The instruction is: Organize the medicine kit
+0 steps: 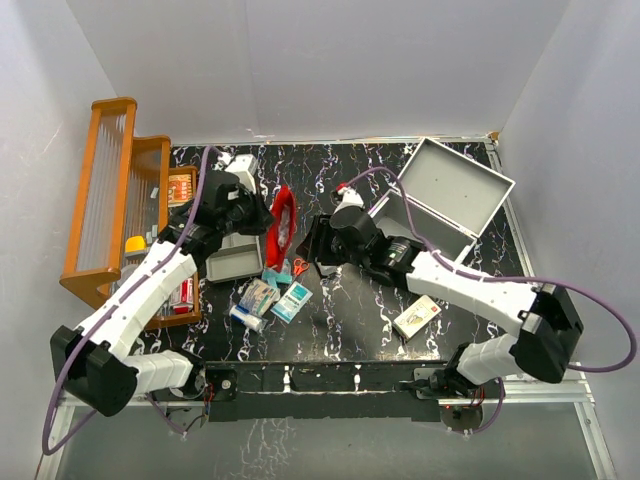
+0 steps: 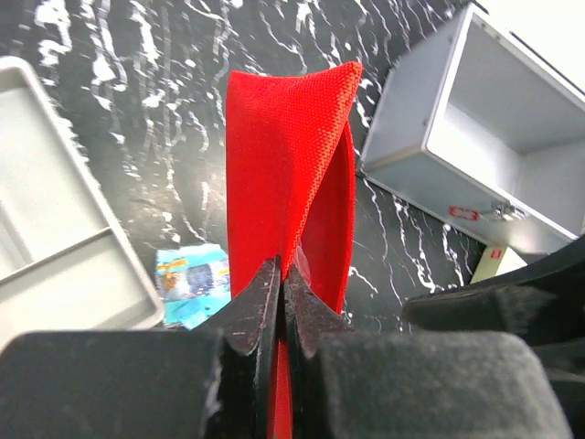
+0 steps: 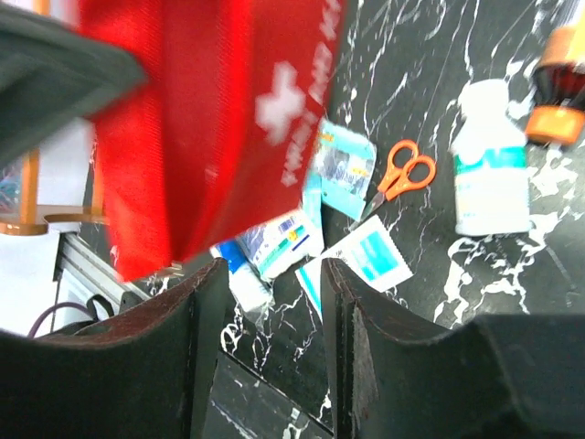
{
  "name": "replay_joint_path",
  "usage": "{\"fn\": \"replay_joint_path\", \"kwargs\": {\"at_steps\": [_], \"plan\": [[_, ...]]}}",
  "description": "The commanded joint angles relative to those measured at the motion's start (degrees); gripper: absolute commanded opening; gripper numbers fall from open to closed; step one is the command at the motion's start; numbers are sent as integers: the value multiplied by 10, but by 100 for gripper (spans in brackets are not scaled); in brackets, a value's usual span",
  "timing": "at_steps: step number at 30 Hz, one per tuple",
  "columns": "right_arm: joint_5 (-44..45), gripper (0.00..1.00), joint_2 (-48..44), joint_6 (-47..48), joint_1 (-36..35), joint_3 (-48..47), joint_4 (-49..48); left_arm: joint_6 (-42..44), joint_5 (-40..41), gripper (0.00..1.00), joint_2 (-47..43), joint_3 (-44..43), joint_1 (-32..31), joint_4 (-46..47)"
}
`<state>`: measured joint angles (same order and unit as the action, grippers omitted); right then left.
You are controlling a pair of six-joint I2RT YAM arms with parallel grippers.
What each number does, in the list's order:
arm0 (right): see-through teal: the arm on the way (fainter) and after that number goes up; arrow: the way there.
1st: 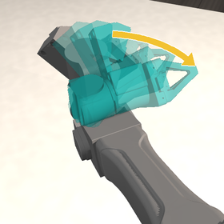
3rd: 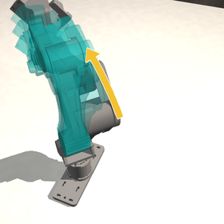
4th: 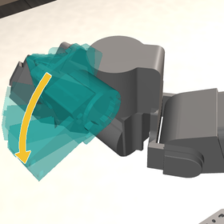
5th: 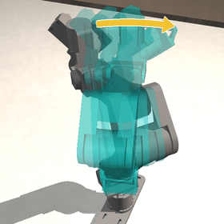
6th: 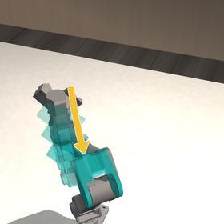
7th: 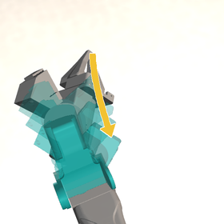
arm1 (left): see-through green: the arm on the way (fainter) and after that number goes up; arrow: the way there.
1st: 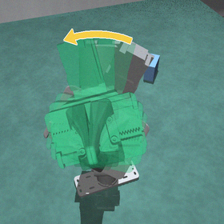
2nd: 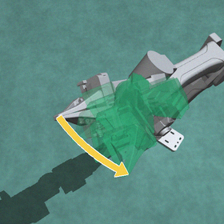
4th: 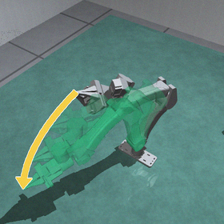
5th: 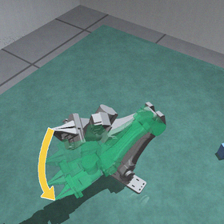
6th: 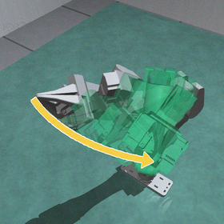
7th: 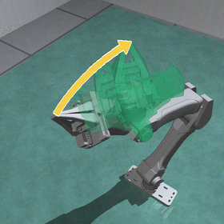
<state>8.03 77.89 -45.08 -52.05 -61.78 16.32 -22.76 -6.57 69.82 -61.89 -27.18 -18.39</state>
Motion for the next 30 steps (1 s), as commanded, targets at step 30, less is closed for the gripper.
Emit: {"fn": "replay_joint_path", "kwargs": {"at_steps": [30], "plan": [[-46,44,297,-288,-79,-26,-126,-5,235,0,-68,-145,19,-171]]}}
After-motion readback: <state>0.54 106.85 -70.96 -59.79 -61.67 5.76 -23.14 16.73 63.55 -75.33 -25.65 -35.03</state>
